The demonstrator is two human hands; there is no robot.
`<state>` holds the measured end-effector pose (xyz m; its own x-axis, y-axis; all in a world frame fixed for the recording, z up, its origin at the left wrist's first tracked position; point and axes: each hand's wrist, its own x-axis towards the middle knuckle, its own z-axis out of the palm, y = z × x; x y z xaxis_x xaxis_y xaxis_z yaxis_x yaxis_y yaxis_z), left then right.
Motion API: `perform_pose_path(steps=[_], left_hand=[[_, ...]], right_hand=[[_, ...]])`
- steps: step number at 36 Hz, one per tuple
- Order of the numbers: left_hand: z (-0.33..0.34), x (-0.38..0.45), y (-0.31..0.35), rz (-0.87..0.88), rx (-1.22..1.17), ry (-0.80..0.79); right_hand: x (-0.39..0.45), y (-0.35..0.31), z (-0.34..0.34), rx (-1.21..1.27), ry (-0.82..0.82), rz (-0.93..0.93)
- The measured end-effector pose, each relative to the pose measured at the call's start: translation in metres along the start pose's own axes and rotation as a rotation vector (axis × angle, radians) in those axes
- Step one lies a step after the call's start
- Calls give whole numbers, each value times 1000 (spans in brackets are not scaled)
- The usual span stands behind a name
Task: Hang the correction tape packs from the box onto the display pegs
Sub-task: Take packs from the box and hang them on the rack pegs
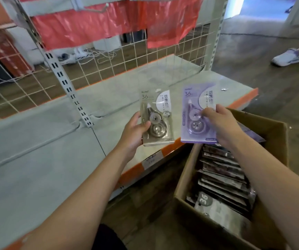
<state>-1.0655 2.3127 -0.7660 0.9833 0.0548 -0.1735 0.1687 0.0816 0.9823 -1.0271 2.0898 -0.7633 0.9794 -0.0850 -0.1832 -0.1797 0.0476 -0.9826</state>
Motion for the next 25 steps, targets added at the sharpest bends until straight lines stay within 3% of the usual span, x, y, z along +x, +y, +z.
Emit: perform_pose_path(steps=[18, 25], left_hand=[[34, 8, -2, -51, -110, 43], [42, 10, -1, 46, 44, 166]], right_hand=[[-11, 1, 3, 125, -33, 50], [-13, 1, 22, 177, -126, 74]])
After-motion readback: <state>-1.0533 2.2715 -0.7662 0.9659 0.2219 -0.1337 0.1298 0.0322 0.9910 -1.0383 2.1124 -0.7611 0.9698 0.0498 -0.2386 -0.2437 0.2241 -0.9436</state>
